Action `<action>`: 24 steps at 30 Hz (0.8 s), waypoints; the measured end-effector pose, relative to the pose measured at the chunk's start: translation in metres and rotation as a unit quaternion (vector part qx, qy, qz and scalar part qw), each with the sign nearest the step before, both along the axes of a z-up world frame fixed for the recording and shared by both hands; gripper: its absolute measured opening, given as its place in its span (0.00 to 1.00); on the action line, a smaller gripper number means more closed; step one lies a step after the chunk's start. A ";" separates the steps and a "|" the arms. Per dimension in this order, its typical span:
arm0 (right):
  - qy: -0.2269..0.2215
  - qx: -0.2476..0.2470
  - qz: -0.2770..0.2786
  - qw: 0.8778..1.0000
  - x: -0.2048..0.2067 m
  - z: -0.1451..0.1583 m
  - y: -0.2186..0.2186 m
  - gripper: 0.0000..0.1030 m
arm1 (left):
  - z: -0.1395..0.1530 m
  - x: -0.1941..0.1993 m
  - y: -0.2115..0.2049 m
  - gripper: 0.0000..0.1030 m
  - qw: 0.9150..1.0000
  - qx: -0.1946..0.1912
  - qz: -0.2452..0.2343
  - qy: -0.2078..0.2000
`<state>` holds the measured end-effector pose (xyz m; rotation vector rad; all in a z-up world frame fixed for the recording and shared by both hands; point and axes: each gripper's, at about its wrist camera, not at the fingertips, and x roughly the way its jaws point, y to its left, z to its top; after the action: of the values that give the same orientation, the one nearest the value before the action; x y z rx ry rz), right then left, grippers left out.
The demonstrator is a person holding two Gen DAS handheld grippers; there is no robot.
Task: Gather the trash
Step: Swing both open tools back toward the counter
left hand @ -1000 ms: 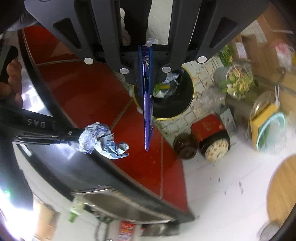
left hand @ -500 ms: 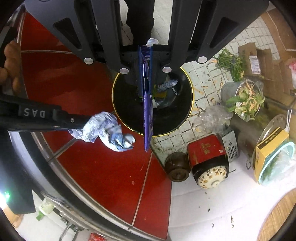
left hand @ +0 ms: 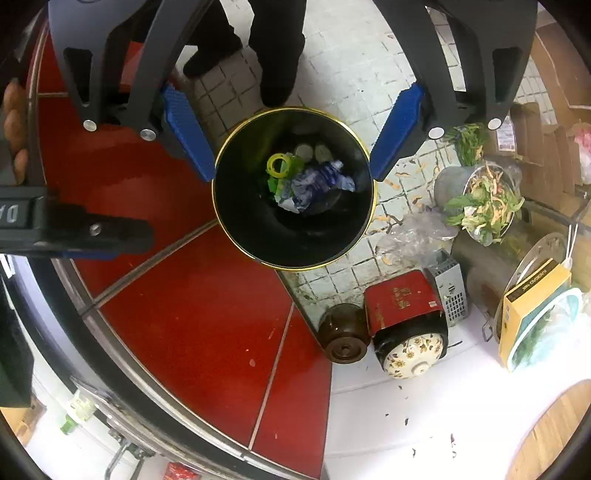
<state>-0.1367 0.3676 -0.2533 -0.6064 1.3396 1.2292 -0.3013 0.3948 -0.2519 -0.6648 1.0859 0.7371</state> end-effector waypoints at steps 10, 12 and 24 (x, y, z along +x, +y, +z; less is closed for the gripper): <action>-0.064 0.057 -0.054 0.995 0.043 0.097 -0.096 0.86 | 0.067 0.038 -0.038 0.94 0.996 0.053 -0.070 0.006; -0.083 0.071 -0.085 0.990 0.063 0.120 -0.131 0.87 | 0.087 0.059 -0.055 0.94 0.992 0.065 -0.104 -0.001; -0.185 0.074 -0.416 0.887 0.184 0.202 -0.431 0.88 | 0.161 0.229 -0.221 0.94 0.921 0.081 -0.367 -0.105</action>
<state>0.0469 -0.0631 -0.0512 -0.0973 0.9887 0.4645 -0.0725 0.1735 -0.0913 -0.1517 0.9622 0.0955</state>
